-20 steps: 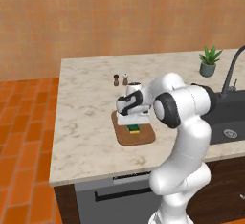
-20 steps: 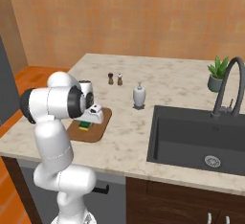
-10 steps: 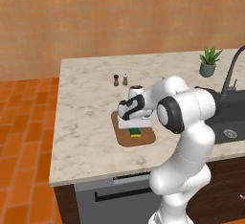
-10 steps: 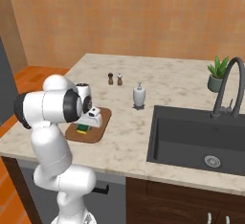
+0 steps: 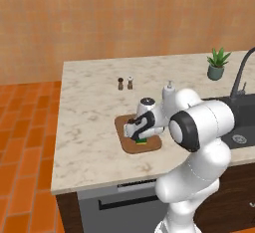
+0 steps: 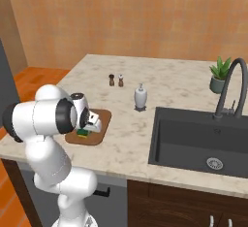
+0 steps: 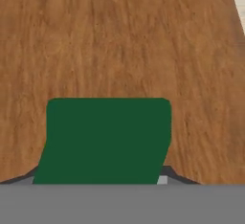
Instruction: Pick up the sponge from the counter and clean the cutting board by briefly scrubbing or pressing down on the cutting board. Once finished, release the sponge.
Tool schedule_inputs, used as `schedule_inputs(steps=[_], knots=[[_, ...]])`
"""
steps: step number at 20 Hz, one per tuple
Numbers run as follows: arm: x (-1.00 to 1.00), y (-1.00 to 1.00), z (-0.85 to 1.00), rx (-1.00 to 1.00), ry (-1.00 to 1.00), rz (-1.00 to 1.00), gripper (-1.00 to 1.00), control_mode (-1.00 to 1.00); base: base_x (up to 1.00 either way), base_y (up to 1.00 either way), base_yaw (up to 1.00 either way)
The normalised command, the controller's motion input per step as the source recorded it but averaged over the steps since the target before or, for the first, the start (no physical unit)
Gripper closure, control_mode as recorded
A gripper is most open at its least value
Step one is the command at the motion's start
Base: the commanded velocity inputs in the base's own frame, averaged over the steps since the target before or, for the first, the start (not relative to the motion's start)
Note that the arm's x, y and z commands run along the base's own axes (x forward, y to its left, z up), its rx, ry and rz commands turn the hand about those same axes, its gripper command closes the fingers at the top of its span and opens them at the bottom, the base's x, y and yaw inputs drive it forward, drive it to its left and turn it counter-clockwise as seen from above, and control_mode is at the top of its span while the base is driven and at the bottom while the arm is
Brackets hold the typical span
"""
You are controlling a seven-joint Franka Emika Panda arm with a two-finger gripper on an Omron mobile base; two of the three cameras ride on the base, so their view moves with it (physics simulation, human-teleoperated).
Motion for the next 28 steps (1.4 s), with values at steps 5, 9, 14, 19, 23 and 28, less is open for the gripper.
schedule_inputs(steps=[5, 9, 14, 19, 23, 28], knots=[[-0.61, -0.51, -0.22, 0.0, 0.04, 0.25, 1.0, -1.0, 0.0, 0.0, 0.0], [0.13, -0.74, 0.0, 0.0, 0.09, 0.23, 1.0, -1.0, 0.0, 0.0, 0.0], [0.88, -0.52, -0.02, 0.0, 0.24, 0.12, 1.0, -1.0, 0.0, 0.0, 0.0], [0.99, 0.0, -0.01, -0.03, 0.18, 0.13, 1.0, -1.0, 0.0, 0.0, 0.0], [0.86, 0.0, -0.18, -0.05, 0.1, 0.1, 1.0, -1.0, 0.0, 0.0, 0.0], [0.46, 0.0, -0.17, -0.01, 0.0, 0.03, 1.0, -1.0, 0.0, 0.0, 0.0]])
